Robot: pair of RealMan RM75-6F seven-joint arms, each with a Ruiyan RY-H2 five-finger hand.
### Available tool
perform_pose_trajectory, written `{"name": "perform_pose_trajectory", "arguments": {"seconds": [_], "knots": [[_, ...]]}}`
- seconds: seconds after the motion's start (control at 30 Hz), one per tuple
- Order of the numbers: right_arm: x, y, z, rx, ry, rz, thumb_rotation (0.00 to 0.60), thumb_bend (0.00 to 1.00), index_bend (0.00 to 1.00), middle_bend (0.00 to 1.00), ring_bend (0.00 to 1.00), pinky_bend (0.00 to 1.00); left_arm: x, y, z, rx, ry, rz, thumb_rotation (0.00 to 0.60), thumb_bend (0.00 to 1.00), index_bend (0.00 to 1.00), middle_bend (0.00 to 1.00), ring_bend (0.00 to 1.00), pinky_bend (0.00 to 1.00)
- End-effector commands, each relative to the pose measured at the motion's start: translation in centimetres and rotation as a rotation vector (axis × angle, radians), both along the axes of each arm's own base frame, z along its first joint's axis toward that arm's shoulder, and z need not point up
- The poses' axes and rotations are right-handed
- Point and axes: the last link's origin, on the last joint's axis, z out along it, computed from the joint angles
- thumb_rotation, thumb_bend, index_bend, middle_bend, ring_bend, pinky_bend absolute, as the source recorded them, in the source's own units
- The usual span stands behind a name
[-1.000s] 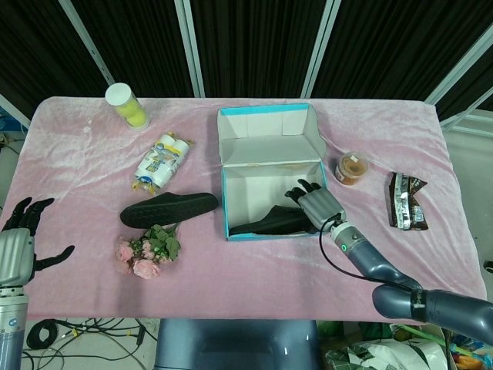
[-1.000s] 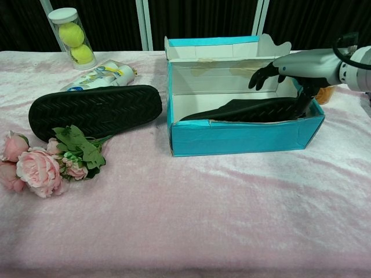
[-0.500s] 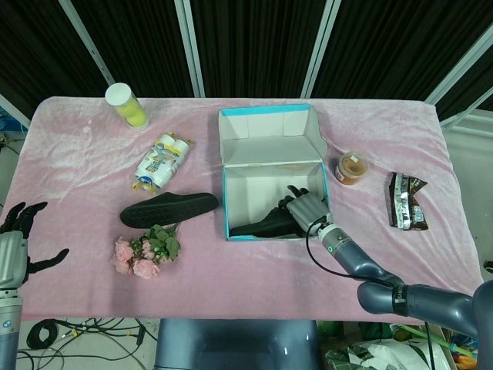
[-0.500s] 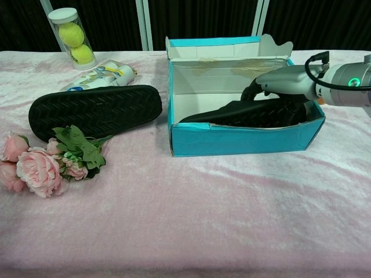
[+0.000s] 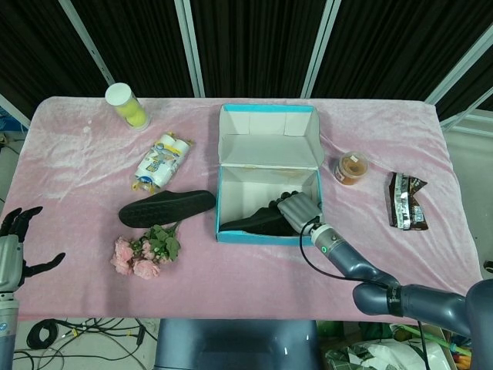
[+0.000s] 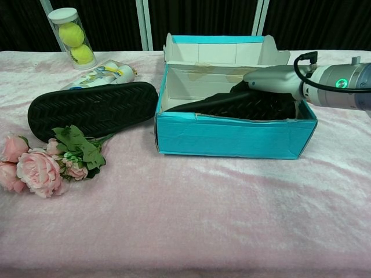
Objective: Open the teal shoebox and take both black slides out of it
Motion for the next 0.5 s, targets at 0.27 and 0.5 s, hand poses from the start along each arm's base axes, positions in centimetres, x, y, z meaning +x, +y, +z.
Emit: {"name": "perform_pose_trajectory", "arguments": {"seconds": [0.27, 0.5], "knots": [[-0.62, -0.05, -0.56, 0.025, -0.029, 0.066, 0.6, 0.59, 0.67, 0.52, 0.25, 0.3, 0.31, 0.2, -0.13, -0.012, -0.001, -0.01, 0.6, 0.0, 0.16, 0.19, 0.08, 0.28], [-0.23, -0.8, -0.53, -0.049, -0.063, 0.106, 0.6, 0.59, 0.67, 0.52, 0.25, 0.29, 0.12, 0.17, -0.28, -0.02, -0.008, 0.0, 0.6, 0.0, 0.16, 0.19, 0.08, 0.29]]}}
